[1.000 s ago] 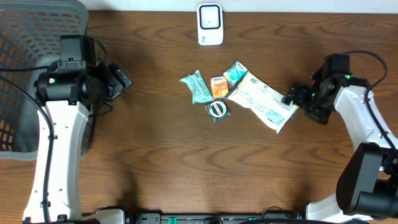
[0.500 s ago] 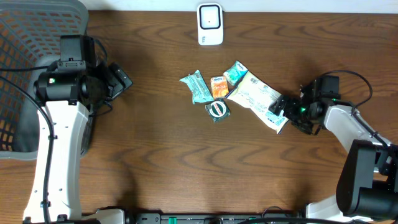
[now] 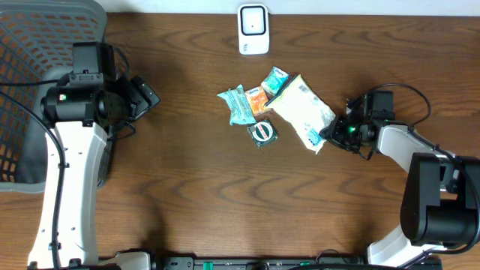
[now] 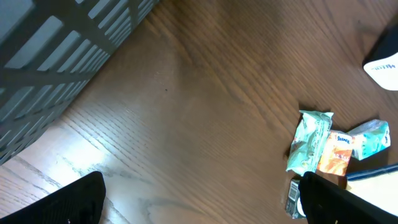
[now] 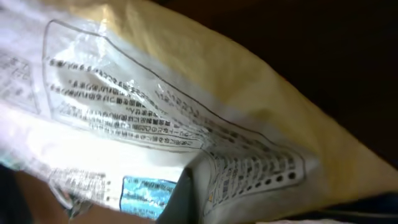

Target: Scan the item barcode

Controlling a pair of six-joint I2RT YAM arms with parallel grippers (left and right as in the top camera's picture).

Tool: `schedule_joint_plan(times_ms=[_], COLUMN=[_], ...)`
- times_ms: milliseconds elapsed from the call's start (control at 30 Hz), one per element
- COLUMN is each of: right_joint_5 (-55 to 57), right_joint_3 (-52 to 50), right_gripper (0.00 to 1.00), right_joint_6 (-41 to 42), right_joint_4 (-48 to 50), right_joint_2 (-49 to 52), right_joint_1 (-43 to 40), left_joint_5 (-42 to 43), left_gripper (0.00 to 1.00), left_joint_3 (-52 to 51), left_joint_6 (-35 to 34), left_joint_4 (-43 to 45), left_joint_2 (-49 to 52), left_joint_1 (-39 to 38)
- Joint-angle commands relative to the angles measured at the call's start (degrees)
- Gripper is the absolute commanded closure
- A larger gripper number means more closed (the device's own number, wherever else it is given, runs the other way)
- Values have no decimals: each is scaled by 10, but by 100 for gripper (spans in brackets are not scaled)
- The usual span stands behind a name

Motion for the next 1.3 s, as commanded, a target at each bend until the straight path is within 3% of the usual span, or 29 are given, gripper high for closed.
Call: schedule_joint_plan(times_ms=[0, 333, 633, 833, 933, 1033, 1100, 1133, 1267], right_joint_5=[-51, -196, -95, -144, -172, -85, -14, 31, 147], right_joint_3=[8, 20, 21, 21, 25, 31, 42, 55, 127], right_gripper=[99, 99, 99, 99, 99, 99, 89, 66, 54], right_joint_6=[-12, -94, -93, -78, -113, -96, -91, -92, -103], right_joint_4=[-12, -19, -49, -55, -63, -84, -104, -122, -196], right_joint_2=[1, -141, -235, -243, -243, -243, -243, -243, -243], right_joint_1=[-23, -90, -101, -115, -118, -129, -135, -137, -137], left_joint_5=[-7, -7, -7, -7, -7, -7, -7, -7, -7], left_gripper=[2, 2, 2, 2, 2, 2, 2, 2, 2], left_joint_3=[-1, -1, -1, -1, -1, -1, -1, -1, -1], left_joint_6=[-1, -1, -1, 0, -1, -1, -1, -1, -1], left_joint_4=[0, 0, 0, 0, 0, 0, 0, 0, 0], left_joint_2=[0, 1, 1, 1, 1, 0, 0, 1, 1], left_joint_1=[3, 3, 3, 3, 3, 3, 3, 3, 3])
